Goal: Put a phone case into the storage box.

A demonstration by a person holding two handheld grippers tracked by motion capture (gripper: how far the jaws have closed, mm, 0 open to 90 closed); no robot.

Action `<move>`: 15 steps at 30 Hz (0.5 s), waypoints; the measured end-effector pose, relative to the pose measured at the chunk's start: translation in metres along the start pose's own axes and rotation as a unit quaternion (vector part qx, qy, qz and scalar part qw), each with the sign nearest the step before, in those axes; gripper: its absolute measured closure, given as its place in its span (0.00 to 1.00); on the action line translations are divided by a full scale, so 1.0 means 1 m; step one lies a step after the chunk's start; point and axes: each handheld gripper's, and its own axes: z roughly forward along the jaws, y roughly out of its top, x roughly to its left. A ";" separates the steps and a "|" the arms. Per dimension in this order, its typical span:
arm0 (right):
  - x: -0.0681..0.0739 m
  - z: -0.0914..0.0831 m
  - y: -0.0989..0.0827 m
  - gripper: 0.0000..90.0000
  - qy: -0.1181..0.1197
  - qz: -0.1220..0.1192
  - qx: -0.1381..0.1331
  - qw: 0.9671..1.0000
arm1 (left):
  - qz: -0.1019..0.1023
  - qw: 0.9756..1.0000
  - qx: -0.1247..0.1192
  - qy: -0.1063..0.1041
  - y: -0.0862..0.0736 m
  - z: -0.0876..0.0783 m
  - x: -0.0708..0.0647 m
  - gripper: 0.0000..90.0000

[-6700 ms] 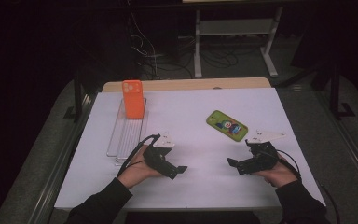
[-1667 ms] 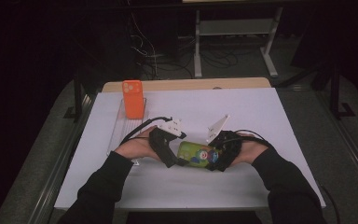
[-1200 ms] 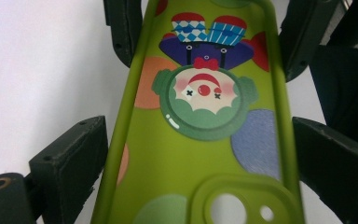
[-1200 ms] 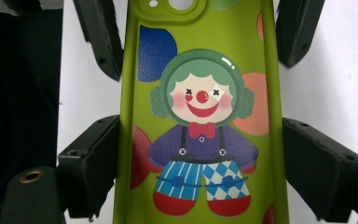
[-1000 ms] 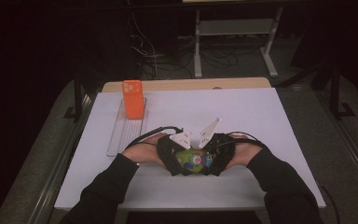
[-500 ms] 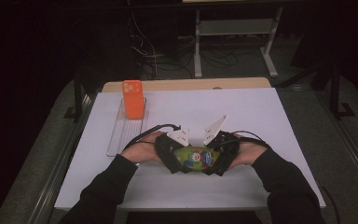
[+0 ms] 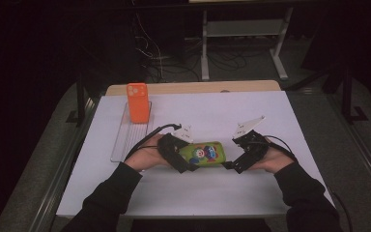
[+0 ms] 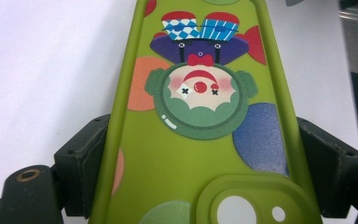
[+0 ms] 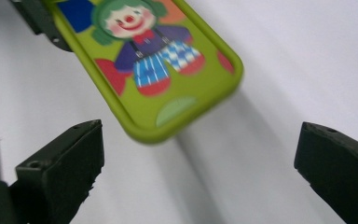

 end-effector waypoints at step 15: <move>0.000 0.012 -0.027 0.00 -0.066 0.087 -0.044 0.993 | -0.086 0.993 -0.017 0.086 -0.001 0.003 0.005 0.17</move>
